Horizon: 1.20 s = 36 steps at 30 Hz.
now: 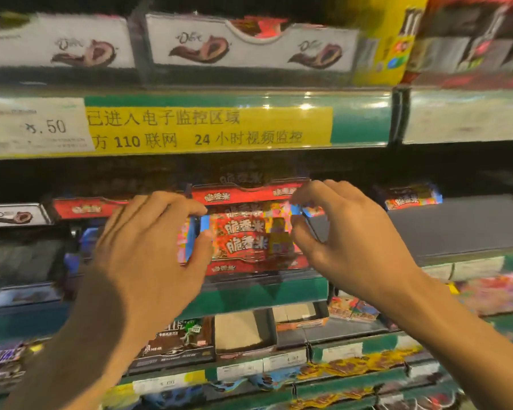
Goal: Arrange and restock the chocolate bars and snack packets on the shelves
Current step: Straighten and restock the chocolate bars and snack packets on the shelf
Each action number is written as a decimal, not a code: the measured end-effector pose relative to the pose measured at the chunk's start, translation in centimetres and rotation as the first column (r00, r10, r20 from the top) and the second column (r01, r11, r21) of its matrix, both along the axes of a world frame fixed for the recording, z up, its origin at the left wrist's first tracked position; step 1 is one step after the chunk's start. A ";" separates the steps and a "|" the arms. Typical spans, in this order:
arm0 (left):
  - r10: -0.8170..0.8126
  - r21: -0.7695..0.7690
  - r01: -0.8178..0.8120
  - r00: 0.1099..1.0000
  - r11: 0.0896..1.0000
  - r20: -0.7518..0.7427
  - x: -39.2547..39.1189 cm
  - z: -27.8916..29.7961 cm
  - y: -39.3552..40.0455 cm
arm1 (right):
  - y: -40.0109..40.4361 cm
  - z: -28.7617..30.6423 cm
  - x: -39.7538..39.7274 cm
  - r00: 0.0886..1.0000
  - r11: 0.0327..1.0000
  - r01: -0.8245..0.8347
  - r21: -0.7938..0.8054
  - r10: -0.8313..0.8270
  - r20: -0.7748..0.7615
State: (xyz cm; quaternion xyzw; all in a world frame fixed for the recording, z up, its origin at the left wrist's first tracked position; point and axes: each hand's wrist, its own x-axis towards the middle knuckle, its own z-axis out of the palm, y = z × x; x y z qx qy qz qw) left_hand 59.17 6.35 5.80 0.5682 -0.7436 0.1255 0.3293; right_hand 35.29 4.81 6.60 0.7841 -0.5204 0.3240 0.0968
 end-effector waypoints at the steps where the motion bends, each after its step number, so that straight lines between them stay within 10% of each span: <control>1: -0.037 0.006 0.037 0.999 0.999 -0.023 -1.5 -0.1 0.3 | 0.2 -0.3 -1.2 1.000 1.000 0.018 0.020 -0.018 -0.002; 8: -0.271 0.164 0.279 0.960 0.946 -0.071 -13.1 -1.7 -1.5 | -0.9 -2.2 -11.1 0.974 0.954 0.226 0.199 -0.218 -0.061; 16: -0.171 0.354 0.132 0.982 0.926 0.082 -22.9 -2.4 -9.0 | -6.1 -3.3 -20.9 0.918 0.858 0.393 0.332 -0.341 -0.204; 26: -0.014 0.519 -0.198 0.927 0.832 0.376 -26.0 -4.4 -14.6 | -11.4 -5.8 -26.4 0.924 0.878 0.341 0.336 -0.246 -0.293; 36: -0.056 0.529 -0.066 0.976 0.846 0.210 -25.9 -4.9 -14.7 | -11.2 -5.5 -28.3 0.919 0.872 0.286 0.398 -0.131 -0.373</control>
